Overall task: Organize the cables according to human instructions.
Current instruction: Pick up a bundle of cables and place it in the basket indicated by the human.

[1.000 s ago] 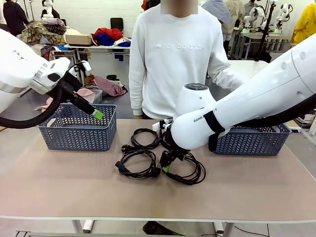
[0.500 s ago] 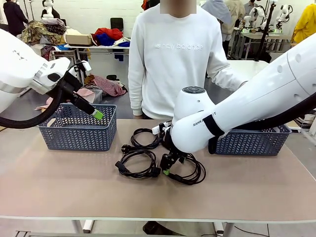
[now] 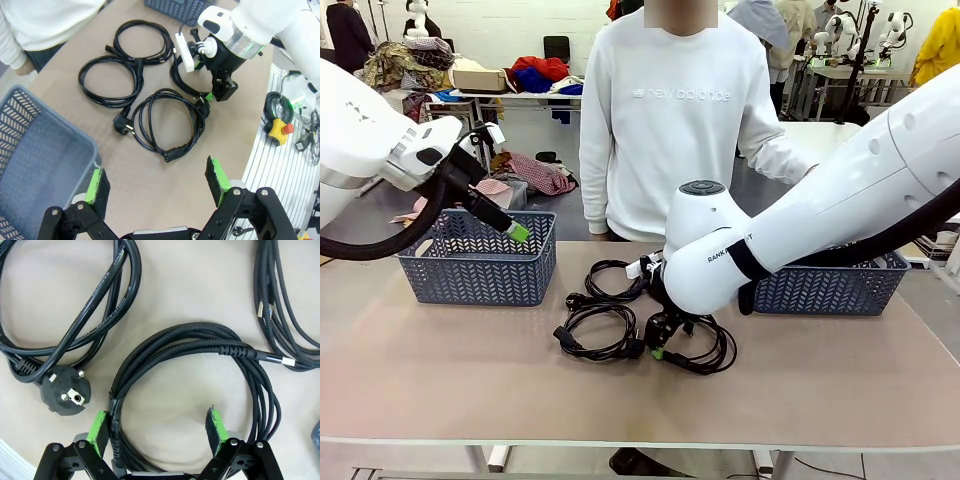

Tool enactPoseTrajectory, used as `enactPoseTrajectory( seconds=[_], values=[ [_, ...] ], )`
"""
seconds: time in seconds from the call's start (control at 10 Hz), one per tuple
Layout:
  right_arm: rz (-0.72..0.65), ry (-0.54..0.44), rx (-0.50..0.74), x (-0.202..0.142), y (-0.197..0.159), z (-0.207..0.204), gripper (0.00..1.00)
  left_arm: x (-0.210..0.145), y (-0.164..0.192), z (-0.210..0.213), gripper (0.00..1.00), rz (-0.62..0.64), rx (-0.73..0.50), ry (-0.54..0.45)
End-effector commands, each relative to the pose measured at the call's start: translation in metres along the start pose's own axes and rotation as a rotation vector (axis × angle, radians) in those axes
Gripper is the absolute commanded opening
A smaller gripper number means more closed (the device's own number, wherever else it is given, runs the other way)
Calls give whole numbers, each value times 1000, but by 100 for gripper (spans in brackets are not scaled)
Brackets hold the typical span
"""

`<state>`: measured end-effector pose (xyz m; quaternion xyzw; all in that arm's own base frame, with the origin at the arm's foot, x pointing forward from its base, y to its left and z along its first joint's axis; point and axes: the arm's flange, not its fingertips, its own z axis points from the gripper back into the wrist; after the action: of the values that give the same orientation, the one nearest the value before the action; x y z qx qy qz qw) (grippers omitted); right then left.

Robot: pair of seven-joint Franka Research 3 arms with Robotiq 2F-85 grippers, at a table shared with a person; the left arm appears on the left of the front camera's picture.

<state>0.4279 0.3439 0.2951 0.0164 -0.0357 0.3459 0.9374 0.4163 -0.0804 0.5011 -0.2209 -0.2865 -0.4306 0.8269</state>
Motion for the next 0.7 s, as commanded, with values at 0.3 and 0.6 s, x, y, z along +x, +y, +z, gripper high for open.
enactPoseTrajectory(
  seconds=[0.3, 0.6],
  values=[
    [-13, 18, -39, 13, 8, -1, 100, -2, 0, 0, 100, -16, -17, -24],
    [-9, 16, -45, 14, 10, -2, 63, -2, 0, 0, 100, -16, -17, -24]
  ],
)
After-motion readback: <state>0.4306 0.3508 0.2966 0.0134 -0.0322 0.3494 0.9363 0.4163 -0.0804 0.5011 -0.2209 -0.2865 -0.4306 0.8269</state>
